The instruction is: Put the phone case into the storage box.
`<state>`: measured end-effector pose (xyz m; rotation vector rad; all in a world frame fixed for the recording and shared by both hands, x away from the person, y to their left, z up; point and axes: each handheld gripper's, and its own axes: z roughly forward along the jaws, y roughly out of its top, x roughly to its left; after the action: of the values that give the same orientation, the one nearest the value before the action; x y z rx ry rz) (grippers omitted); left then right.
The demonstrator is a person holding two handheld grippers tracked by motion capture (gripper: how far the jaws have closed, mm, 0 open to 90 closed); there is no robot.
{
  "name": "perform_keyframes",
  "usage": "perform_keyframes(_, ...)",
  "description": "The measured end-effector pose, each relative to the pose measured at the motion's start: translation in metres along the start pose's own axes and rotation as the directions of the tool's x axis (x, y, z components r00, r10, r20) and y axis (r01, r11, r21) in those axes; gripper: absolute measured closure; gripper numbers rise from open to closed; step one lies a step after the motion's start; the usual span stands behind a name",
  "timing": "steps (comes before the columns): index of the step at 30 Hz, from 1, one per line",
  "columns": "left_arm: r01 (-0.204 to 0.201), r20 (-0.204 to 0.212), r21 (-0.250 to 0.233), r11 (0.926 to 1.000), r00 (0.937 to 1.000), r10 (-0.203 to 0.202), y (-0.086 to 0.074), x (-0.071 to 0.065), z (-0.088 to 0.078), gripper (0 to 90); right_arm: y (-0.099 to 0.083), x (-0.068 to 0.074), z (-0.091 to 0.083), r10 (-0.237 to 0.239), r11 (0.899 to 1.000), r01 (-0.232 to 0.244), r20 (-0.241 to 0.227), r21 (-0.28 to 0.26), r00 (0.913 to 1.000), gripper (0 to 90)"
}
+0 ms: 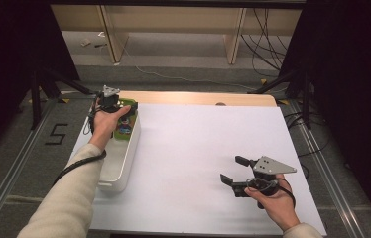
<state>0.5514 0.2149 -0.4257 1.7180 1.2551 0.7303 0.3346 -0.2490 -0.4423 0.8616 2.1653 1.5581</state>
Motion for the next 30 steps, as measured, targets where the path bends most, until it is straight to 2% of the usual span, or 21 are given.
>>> perform_keyframes(8, 0.007, -0.007, 0.010, 0.9999, 0.9999, -0.007, 0.000, 0.000, 0.000, 5.3, 0.000, 0.000, 0.000, 0.001, 1.000, -0.001, 0.000, -0.004, 1.0000, 15.5)
perform_keyframes(14, 0.011, -0.001, 0.000, 0.9999, 0.9999, -0.011, 0.002, 0.001, -0.004, 1.3, 0.000, 0.000, 0.000, 0.002, 1.000, -0.002, 0.001, -0.004, 1.0000, 15.5)
perform_keyframes(20, 0.014, 0.012, -0.010, 0.9998, 0.9998, -0.014, 0.005, 0.000, -0.014, 0.5, 0.000, 0.000, 0.000, 0.001, 1.000, -0.001, 0.003, -0.004, 1.0000, 15.5)
perform_keyframes(25, 0.032, 0.029, -0.019, 0.9993, 0.9991, -0.032, 0.005, -0.001, -0.026, 0.6, 0.000, 0.000, 0.000, 0.000, 1.000, 0.000, 0.005, -0.003, 1.0000, 15.5)
perform_keyframes(30, 0.029, 0.045, -0.032, 0.9991, 0.9986, -0.027, 0.003, -0.002, -0.037, 0.7, 0.001, 0.000, 0.000, 0.000, 1.000, 0.000, 0.007, -0.007, 1.0000, 15.5)
